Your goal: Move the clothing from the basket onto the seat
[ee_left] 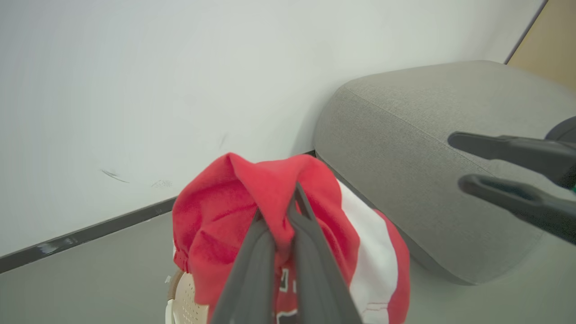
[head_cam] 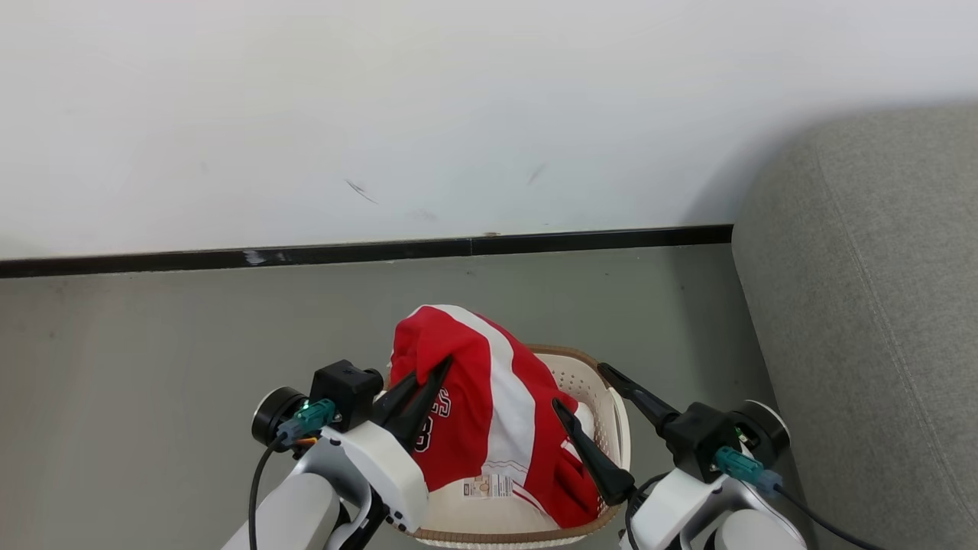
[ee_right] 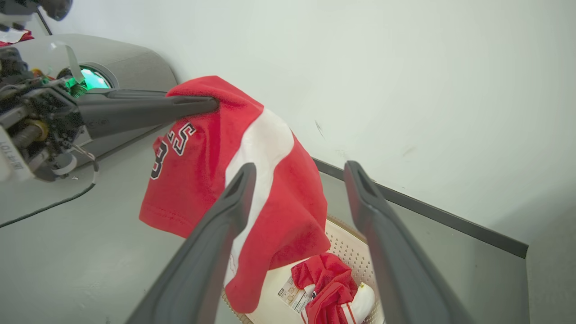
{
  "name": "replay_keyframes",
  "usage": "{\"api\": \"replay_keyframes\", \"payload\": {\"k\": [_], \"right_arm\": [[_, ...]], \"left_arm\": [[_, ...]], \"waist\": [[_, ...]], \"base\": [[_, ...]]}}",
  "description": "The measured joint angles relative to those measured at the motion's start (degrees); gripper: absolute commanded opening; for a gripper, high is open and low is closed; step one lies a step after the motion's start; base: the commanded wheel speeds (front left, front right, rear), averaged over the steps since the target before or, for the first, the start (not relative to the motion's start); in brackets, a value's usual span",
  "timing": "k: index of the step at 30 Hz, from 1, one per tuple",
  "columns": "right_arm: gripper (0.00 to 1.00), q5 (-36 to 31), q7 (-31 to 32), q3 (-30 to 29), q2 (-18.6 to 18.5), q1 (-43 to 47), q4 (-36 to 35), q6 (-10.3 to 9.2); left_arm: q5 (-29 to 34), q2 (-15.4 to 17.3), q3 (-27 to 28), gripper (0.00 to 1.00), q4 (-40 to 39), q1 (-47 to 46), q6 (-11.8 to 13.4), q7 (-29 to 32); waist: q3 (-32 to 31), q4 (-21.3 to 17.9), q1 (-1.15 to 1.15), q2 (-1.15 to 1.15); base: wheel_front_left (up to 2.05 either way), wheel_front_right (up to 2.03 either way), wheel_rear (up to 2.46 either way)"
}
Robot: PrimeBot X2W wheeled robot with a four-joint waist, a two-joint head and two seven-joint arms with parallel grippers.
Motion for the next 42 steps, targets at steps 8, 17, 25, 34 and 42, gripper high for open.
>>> {"api": "replay_keyframes", "payload": {"k": [8,17,25,34,42], "right_arm": [[1.0,0.0,0.0,3.7,-1.6,-0.1,-0.2,0.0],[1.0,0.1,0.0,5.0,-3.6,-1.3,-0.1,0.0],[1.0,0.2,0.0,8.7,-3.8,-1.6,0.9,0.0],[1.0,1.4,0.0,9.2,-3.9,-2.2,1.3,0.01],[0.71,2.4,0.0,8.9,-4.7,-2.1,2.4,0.01]], "left_arm": [[-1.3,0.6,-3.2,0.0,-2.2,0.8,0.0,1.1],[-2.5,1.0,-6.1,0.0,-6.5,0.8,0.0,2.0],[-4.1,1.5,-9.0,0.0,-9.0,0.8,0.0,2.6],[-5.5,1.7,-11.6,0.0,-11.8,0.8,0.0,3.4],[-8.4,2.3,-12.6,0.0,-15.1,0.8,0.0,4.5]], "waist": [[-1.8,0.7,0.0,0.0],[-2.2,1.5,0.0,0.0],[-2.5,1.9,0.0,0.0],[-3.8,2.0,0.0,0.0],[-4.6,1.6,0.0,0.0]], "base": [[0.0,0.0,0.0],[0.0,0.0,0.0],[0.0,0.0,0.0],[0.0,0.0,0.0],[0.0,0.0,0.0]]}}
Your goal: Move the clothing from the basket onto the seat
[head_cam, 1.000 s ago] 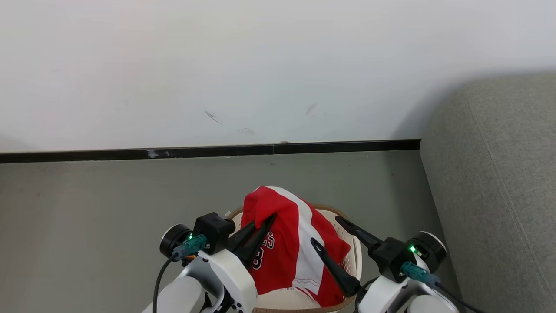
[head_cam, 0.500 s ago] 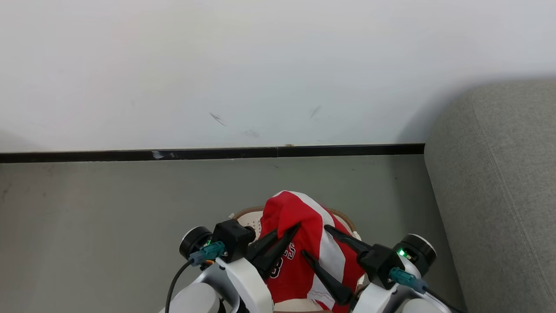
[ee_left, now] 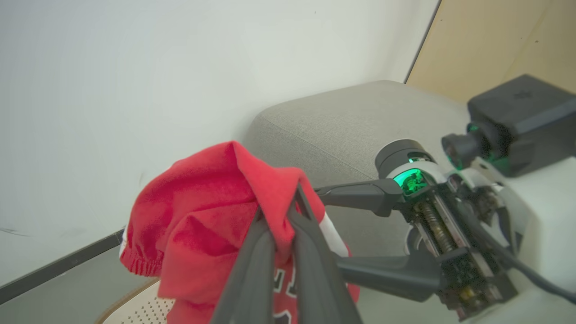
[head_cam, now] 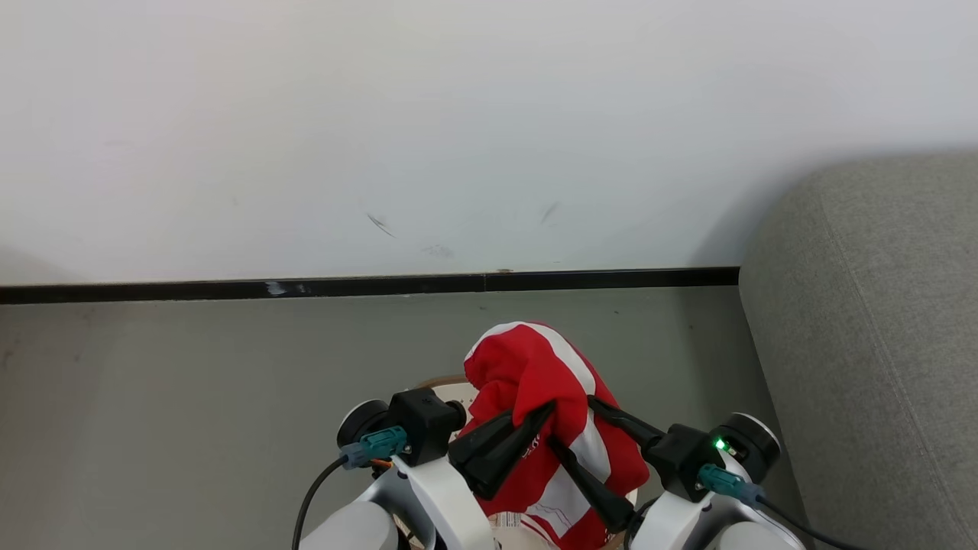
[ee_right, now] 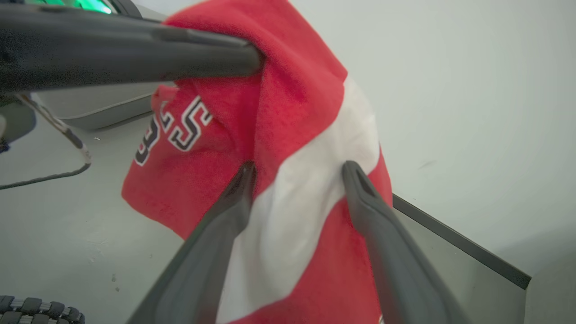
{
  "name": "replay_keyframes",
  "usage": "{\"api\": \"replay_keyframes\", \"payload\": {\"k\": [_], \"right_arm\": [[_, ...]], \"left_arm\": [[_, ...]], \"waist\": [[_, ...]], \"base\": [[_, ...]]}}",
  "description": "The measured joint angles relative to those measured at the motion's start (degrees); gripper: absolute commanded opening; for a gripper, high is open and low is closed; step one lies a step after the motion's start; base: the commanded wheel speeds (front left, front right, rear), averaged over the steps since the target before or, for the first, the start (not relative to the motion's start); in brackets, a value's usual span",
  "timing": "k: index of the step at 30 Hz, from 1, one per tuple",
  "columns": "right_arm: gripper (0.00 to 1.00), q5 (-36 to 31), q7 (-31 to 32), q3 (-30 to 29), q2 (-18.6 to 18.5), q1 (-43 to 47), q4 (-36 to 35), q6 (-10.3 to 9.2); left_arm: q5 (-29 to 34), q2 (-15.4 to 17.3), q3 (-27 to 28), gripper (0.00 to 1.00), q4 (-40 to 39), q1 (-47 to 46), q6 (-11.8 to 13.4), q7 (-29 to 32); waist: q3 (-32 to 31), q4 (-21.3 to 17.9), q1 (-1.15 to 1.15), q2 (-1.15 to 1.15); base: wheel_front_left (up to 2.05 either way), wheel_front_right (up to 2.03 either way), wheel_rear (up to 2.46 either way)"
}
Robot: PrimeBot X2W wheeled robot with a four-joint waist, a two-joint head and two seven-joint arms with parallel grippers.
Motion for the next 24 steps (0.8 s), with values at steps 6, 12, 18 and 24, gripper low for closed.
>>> {"api": "replay_keyframes", "payload": {"k": [6,12,18,24], "right_arm": [[0.0,0.9,0.0,0.0,0.1,0.0,0.3,0.0],[0.0,2.6,0.0,-0.1,0.9,0.0,-0.2,0.0],[0.0,4.2,0.0,-1.8,1.1,0.0,-1.3,0.02],[0.0,4.9,0.0,-5.9,0.6,0.3,-2.1,0.38]], "left_arm": [[-3.0,0.5,-1.2,0.0,-1.7,0.0,0.0,1.0],[-3.2,1.9,-0.3,0.16,-2.8,0.0,0.0,1.4],[-3.5,3.1,1.1,0.78,-3.0,0.6,0.0,0.4],[-2.9,4.1,2.2,1.0,-3.5,1.9,0.1,-1.7]], "waist": [[-0.2,-0.3,0.0,0.0],[0.1,-0.5,0.0,0.0],[0.5,-0.9,0.0,0.0],[0.8,-1.6,0.0,0.0]], "base": [[0.0,0.0,0.0],[0.0,0.0,0.0],[0.0,0.0,0.0],[0.0,0.0,0.0]]}}
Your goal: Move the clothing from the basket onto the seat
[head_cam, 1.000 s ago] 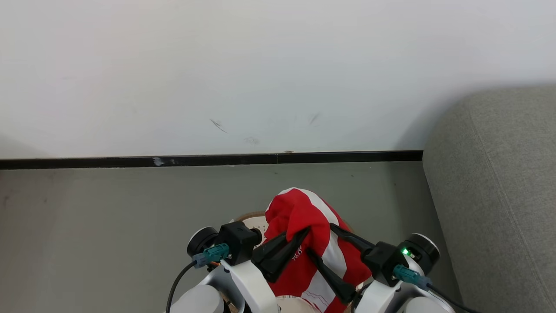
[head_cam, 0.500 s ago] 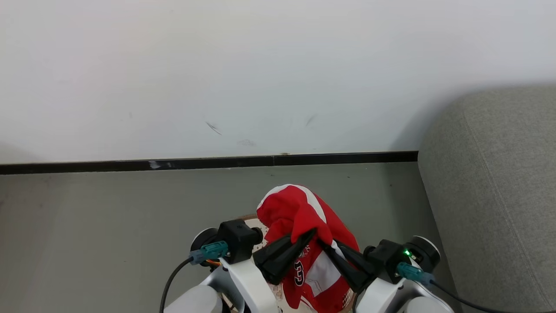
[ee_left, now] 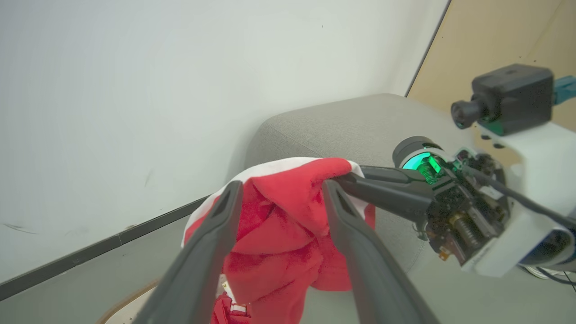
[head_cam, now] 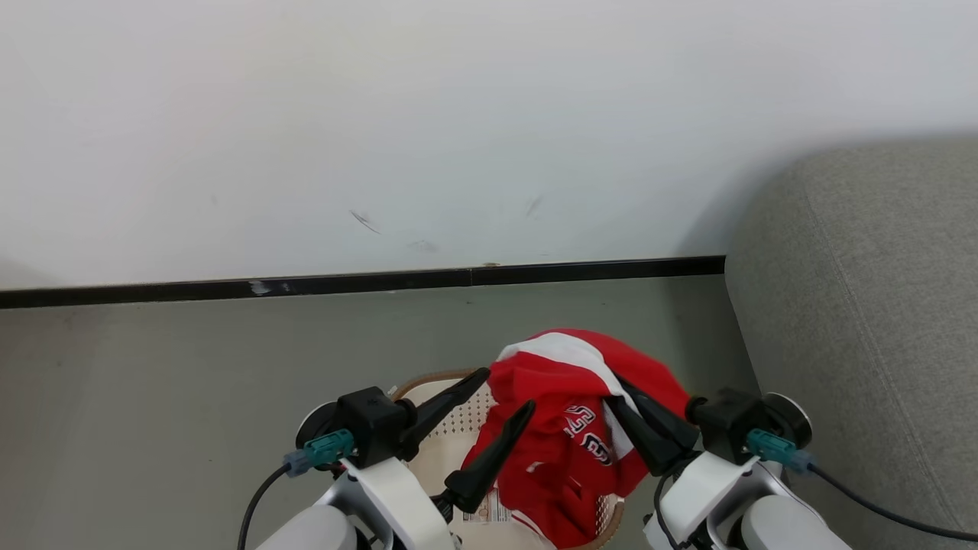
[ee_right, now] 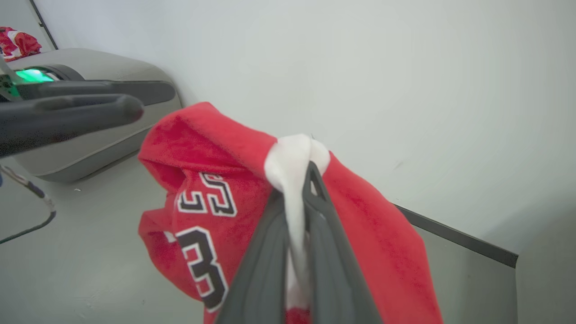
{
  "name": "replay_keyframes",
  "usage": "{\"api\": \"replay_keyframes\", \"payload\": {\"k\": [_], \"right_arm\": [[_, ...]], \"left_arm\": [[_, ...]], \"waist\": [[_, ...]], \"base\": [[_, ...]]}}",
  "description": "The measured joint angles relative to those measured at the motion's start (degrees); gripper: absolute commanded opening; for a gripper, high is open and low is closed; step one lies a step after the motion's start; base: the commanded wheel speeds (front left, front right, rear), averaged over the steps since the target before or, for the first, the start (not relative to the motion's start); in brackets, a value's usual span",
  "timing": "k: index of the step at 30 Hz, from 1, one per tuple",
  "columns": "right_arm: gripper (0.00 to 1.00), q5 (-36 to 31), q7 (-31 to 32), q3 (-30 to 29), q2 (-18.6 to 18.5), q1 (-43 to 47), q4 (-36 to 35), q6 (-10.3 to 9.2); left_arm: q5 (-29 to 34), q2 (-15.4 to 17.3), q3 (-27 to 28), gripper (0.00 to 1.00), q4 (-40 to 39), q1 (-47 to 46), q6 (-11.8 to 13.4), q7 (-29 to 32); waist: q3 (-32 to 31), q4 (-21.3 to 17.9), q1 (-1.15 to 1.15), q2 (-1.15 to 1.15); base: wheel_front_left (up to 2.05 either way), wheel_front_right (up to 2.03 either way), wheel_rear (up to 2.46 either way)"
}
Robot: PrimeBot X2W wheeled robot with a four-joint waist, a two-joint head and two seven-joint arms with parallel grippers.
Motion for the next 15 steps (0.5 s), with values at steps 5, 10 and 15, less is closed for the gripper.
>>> {"api": "replay_keyframes", "payload": {"k": [5,10,15], "right_arm": [[0.0,0.0,0.0,-2.2,-0.6,0.2,-0.9,-0.02],[0.0,-0.1,0.0,-3.4,-0.6,0.8,-1.7,-0.02],[0.0,-0.1,0.0,-3.8,-0.6,1.0,-2.5,-0.02]], "left_arm": [[0.6,1.3,0.3,1.0,-0.1,1.5,0.1,-1.5],[3.2,2.2,0.2,1.0,-0.6,2.0,0.4,-3.6],[4.2,2.4,0.0,1.0,-1.3,2.2,0.4,-5.0]], "waist": [[-0.1,-0.7,0.0,0.0],[-0.1,-1.4,0.0,0.0],[-0.1,-2.3,0.0,0.0]], "base": [[0.0,0.0,0.0],[0.0,0.0,0.0],[0.0,0.0,0.0]]}}
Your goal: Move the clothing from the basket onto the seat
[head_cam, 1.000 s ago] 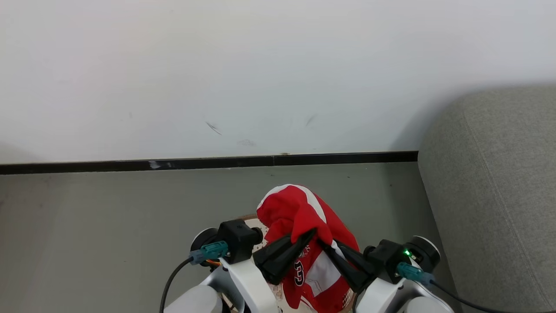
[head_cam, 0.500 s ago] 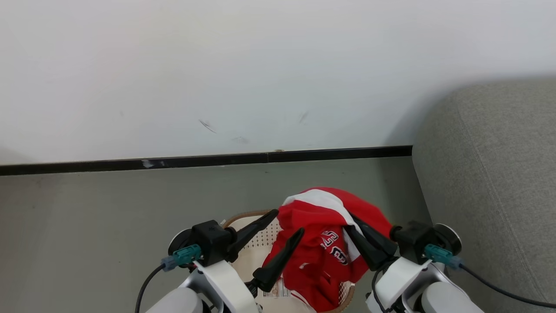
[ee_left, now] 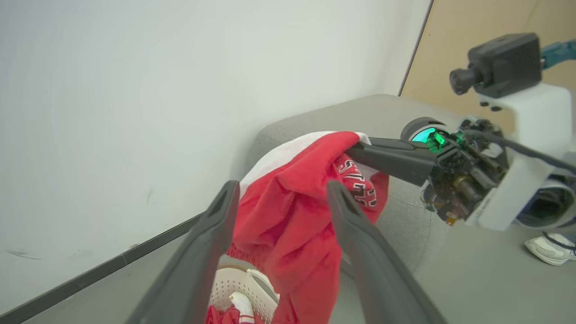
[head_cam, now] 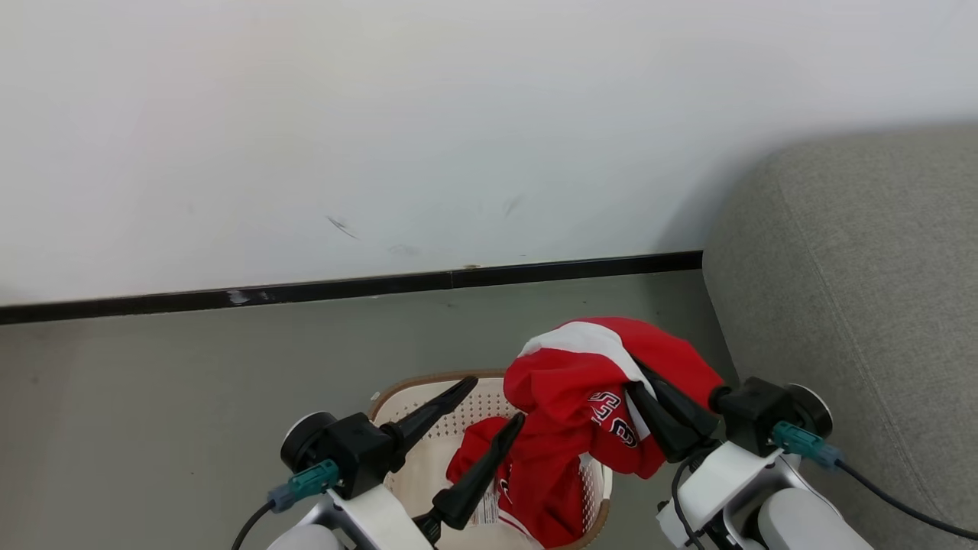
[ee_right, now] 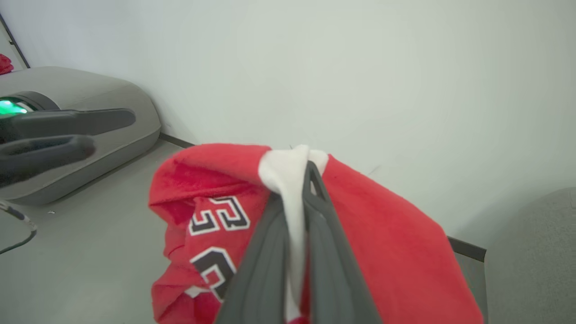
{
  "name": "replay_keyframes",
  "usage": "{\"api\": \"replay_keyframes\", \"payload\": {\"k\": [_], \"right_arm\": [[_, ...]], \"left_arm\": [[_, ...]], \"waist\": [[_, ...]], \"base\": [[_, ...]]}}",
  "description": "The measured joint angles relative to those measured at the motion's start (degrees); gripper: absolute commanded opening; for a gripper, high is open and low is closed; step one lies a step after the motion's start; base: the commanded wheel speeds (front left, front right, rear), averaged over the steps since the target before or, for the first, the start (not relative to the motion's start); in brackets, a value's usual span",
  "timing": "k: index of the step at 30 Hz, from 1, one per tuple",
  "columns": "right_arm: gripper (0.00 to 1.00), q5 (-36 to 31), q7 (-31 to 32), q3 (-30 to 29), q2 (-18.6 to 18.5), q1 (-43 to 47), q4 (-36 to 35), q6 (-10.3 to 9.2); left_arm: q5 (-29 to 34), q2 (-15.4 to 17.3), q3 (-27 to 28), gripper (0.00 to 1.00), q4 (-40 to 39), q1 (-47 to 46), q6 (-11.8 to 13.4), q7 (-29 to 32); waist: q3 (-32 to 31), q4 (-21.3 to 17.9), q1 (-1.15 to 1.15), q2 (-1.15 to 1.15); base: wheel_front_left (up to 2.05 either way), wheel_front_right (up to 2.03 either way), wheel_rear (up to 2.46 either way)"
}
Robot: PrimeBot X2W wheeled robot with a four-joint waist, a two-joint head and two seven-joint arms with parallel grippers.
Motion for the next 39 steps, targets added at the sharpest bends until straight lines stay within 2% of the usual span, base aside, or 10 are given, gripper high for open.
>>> {"api": "replay_keyframes", "payload": {"k": [15,39], "right_arm": [[0.0,-2.0,0.0,-4.4,0.0,3.2,-2.9,0.0],[0.0,-3.8,0.0,-14.1,-0.2,8.5,-7.2,0.0]], "left_arm": [[0.7,0.5,-0.1,1.0,-0.4,2.2,0.0,-1.6],[0.7,0.7,2.4,1.0,-1.4,4.7,0.0,-2.5]], "waist": [[-0.1,-3.6,0.0,0.0],[0.1,-12.6,0.0,0.0]], "base": [[0.0,0.0,0.0],[0.0,0.0,0.0]]}}
